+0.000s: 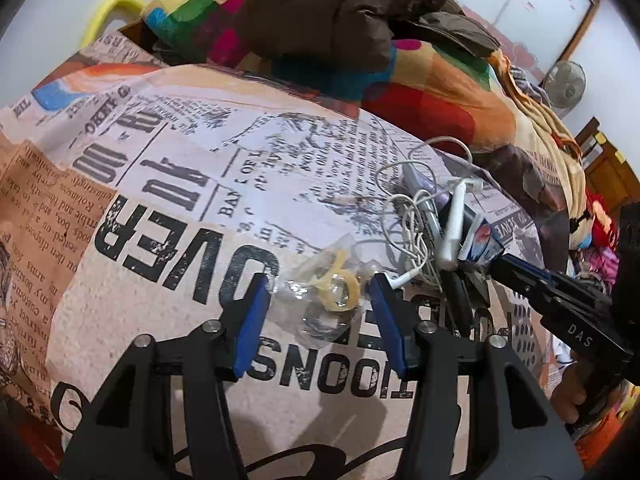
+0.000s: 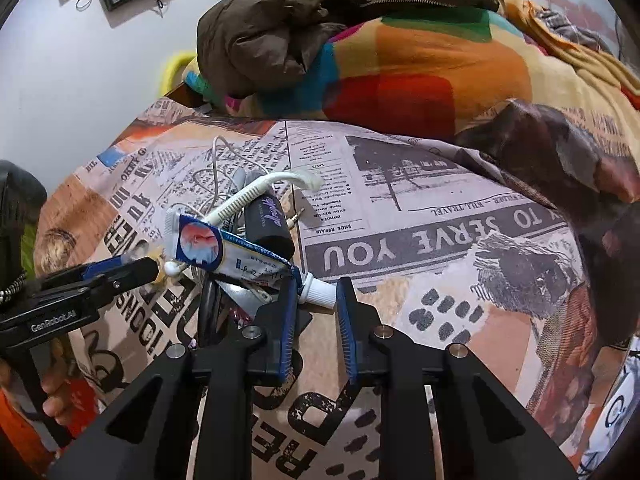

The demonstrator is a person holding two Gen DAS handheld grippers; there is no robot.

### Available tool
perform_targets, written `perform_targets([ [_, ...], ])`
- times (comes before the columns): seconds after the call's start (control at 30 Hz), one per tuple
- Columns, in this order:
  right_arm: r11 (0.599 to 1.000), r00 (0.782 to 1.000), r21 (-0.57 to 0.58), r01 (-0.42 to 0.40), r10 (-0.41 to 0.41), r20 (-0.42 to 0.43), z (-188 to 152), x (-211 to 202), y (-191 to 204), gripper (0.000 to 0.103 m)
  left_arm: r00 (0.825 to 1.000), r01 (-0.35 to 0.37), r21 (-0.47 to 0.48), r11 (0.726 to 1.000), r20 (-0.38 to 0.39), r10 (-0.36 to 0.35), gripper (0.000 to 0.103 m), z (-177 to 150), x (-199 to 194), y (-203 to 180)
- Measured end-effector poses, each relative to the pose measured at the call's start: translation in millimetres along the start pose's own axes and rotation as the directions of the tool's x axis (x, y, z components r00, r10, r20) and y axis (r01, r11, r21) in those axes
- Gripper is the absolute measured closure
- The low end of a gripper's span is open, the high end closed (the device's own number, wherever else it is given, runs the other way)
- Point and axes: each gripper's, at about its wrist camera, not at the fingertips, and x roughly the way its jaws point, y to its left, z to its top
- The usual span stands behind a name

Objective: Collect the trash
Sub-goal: 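Grasp the clear plastic wrapper with the left gripper while the right grasps the toothpaste tube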

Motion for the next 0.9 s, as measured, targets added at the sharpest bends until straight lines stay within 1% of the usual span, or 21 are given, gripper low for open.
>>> perform_targets([
  [0.03, 1.0, 1.0, -0.007, 0.007, -0.007, 0.001, -0.6, -0.2, 0.9, 0.085, 1.0, -0.006, 0.015, 1.0, -0.005, 0.006, 0.073, -0.2, 1.2, -2.9],
  [0.07, 1.0, 1.0, -0.011, 0.009, -0.009, 0.0, -1.5, -0.7, 1.3, 0.085, 1.0, -0.018, 0.027, 0.999, -0.009, 0.018, 0.074, -0.4, 2.1, -5.6],
  [0.1, 1.0, 1.0, -0.013, 0.009, -0.009, -0.002, -2.9, -2.3, 1.4, 0.085, 1.0, -0.011, 0.03, 0.999, -0.011, 0.011, 0.083, -0.6, 1.8, -6.6],
  [0.13, 1.0, 1.0, -0.014, 0.011, -0.011, -0.001, -3.6, -2.7, 1.4, 0.085, 1.0, 0.005, 0.025, 1.0, -0.015, -0.005, 0.087, -1.1, 0.4, -7.2],
  [0.23, 0.999, 1.0, -0.029, 0.024, -0.024, 0.006, -7.9, -10.3, 2.5, 0.085, 1.0, 0.001, 0.026, 1.0, 0.003, -0.001, 0.094, -3.8, -9.6, -9.0],
  [0.43, 0.997, 0.999, -0.06, 0.049, -0.048, 0.016, -16.5, -29.6, 7.8, 0.085, 1.0, -0.007, 0.041, 0.999, 0.023, 0.006, 0.096, -11.6, -38.2, -10.6],
  [0.6, 0.997, 0.998, -0.055, 0.052, -0.05, 0.035, -21.1, -52.1, 12.1, 0.085, 0.998, -0.024, 0.067, 0.997, 0.051, 0.021, 0.096, -20.0, -66.1, -14.2],
  [0.83, 0.998, 0.996, -0.057, 0.038, -0.034, 0.077, -16.4, -87.8, 29.9, 0.085, 0.995, -0.048, 0.07, 0.996, 0.089, 0.041, 0.096, -31.4, -110.9, -12.0],
  [0.9, 0.997, 0.995, -0.065, 0.041, -0.035, 0.092, -14.9, -96.2, 37.6, 0.085, 0.993, -0.056, 0.071, 0.996, 0.109, 0.048, 0.096, -35.2, -128.0, -10.8],
])
